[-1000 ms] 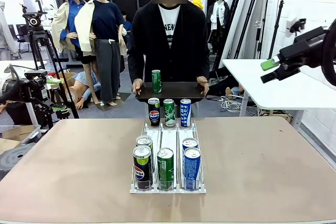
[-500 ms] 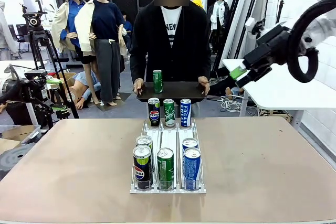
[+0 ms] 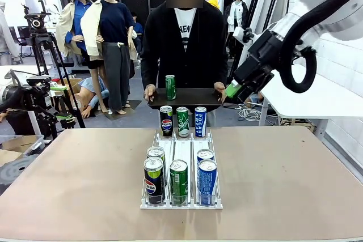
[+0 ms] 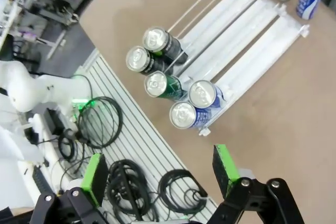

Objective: Retrieve and hand over the desired beverage to the person.
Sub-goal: Pick up another can of the same type that the person held from the Automatic Can Dispenser.

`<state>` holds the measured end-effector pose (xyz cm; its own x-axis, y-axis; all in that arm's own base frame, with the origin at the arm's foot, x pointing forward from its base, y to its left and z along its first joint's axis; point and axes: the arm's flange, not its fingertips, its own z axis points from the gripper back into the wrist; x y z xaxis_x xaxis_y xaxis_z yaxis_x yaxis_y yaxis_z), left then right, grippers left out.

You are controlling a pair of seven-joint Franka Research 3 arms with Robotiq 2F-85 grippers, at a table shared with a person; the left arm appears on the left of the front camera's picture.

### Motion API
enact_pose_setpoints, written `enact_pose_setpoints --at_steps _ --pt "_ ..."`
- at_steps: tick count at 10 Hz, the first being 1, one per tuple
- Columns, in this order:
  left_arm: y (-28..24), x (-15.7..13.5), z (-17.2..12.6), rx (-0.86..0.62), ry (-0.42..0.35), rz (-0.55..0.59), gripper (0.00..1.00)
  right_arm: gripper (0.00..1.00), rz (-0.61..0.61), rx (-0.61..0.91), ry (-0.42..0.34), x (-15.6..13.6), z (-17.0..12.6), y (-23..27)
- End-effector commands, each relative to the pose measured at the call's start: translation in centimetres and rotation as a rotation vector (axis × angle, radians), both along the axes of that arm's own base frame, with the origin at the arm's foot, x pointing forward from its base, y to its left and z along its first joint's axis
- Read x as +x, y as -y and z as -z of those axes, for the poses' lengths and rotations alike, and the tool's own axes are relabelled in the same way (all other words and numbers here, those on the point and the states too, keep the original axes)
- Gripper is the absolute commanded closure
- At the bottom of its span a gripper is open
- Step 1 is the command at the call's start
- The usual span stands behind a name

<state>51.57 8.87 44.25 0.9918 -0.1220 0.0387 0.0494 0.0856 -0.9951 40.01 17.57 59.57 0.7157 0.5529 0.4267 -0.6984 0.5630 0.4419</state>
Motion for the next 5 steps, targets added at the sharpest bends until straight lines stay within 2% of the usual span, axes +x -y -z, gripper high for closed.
enact_pose_setpoints --at_steps 1,5 --pt "-0.1 0.0 0.0 0.010 0.002 -0.005 0.00 0.00 0.042 -0.094 -0.016 0.0 0.6 -2.0" --pt "-0.1 0.0 0.0 0.010 0.002 -0.005 0.00 0.00 0.104 -0.278 -0.006 -0.2 3.3 -7.4"
